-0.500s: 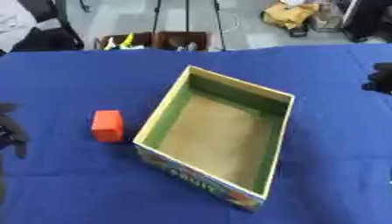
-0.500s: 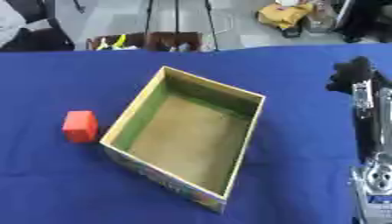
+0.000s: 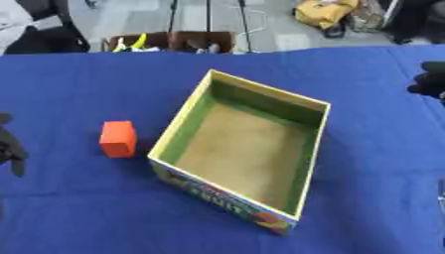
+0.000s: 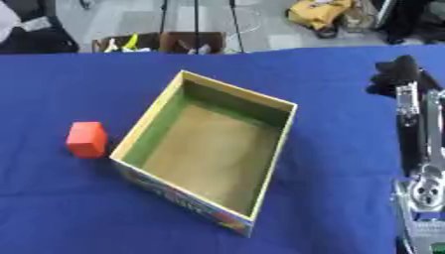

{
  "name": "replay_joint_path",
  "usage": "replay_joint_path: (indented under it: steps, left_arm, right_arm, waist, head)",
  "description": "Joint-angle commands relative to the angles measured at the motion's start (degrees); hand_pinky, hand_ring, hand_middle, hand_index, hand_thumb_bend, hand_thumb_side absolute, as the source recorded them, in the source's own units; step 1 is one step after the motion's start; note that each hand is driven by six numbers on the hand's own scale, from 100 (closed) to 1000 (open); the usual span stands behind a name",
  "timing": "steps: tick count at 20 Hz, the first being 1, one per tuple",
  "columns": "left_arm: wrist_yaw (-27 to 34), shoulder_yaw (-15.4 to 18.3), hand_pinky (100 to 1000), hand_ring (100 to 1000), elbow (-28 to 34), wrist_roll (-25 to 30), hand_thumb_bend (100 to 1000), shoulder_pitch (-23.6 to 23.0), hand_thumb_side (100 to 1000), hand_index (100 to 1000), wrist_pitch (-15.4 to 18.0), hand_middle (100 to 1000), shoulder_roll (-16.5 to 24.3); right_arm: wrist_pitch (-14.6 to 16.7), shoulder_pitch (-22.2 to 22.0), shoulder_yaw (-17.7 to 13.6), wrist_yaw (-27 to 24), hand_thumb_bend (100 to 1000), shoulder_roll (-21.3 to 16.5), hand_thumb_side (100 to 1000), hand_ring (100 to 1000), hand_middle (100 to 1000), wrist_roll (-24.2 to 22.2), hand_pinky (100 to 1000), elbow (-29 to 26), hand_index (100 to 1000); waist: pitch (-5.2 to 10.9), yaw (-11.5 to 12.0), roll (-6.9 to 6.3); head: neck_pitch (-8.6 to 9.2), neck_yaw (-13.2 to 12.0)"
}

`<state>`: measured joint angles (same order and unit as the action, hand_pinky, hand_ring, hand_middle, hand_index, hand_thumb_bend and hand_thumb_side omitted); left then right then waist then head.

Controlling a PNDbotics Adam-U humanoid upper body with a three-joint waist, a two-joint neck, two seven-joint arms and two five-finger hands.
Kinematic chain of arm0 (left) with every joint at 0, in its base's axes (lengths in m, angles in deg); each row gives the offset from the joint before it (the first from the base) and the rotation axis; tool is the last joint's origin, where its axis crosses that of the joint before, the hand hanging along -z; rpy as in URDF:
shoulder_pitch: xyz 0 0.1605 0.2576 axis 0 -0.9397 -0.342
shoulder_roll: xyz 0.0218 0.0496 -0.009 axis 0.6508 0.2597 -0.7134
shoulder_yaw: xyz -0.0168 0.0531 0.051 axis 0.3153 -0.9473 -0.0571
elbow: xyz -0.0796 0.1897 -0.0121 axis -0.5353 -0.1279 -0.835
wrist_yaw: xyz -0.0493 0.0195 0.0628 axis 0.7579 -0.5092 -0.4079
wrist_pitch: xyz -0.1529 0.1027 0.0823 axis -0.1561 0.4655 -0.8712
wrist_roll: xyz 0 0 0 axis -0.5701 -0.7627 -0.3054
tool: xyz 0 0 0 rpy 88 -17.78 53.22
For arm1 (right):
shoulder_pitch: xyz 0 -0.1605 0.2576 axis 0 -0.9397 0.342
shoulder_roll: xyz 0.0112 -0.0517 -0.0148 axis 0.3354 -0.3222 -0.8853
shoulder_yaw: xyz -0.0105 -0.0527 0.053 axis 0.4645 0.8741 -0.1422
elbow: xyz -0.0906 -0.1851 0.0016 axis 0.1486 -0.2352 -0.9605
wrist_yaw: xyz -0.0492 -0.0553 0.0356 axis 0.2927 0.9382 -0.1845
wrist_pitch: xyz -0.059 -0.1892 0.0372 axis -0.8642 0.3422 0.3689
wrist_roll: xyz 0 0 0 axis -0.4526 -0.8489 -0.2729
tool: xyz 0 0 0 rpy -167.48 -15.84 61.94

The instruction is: Pick up objects on the table and place them in the box.

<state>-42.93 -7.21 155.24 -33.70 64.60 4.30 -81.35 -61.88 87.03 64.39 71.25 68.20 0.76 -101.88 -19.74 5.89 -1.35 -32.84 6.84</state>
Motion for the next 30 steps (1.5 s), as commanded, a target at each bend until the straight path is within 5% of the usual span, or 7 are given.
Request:
replay_joint_path:
  steps: [1, 8, 15, 22, 30]
  left_arm:
    - [-0.3, -0.1, 169, 335, 1.2, 0.3, 100, 0.5, 873, 601, 0.2, 359, 1.5]
    - [-2.2, -0.2, 187, 361, 1.2, 0.7, 100, 0.9, 867, 668, 2.1, 440, 7.2]
    - [-7.7, -0.6, 334, 495, 1.2, 3.3, 100, 5.9, 880, 866, 5.6, 636, 16.4]
    - [-24.1, -1.4, 467, 629, 1.2, 16.3, 100, 10.8, 837, 946, 8.0, 755, 29.2]
    - [-27.8, -4.9, 551, 744, -2.1, 35.1, 100, 17.6, 886, 1000, 6.8, 841, 38.5]
  right_arm:
    - [0.2, 0.3, -0.1, 0.0, 502, -1.2, 1000, 593, 561, 0.1, 711, -1.1, 707]
    - [0.0, -0.1, -0.1, 0.2, 500, -1.7, 1000, 595, 562, 0.0, 714, -1.1, 708]
    - [0.0, -0.3, -0.1, 0.4, 499, -1.8, 1000, 597, 561, -0.4, 715, -1.0, 709]
    - [0.1, -0.8, -0.1, 0.4, 500, -2.2, 1000, 597, 561, -0.7, 715, -0.7, 709]
    - [0.3, -1.2, 0.2, 0.4, 500, -2.5, 1000, 597, 561, -1.0, 714, -0.3, 708]
  waist:
    - [0.99, 0.0, -0.10]
    - [0.34, 0.2, -0.81]
    - [0.08, -0.2, -1.25]
    - [0.83, -0.4, -1.74]
    - [1.78, -0.8, -1.83]
  head:
    - [-1.19, 0.4]
    - [-1.35, -0.1]
    - [-0.55, -1.4]
    - [-0.57, -1.8]
    - [-0.58, -1.9]
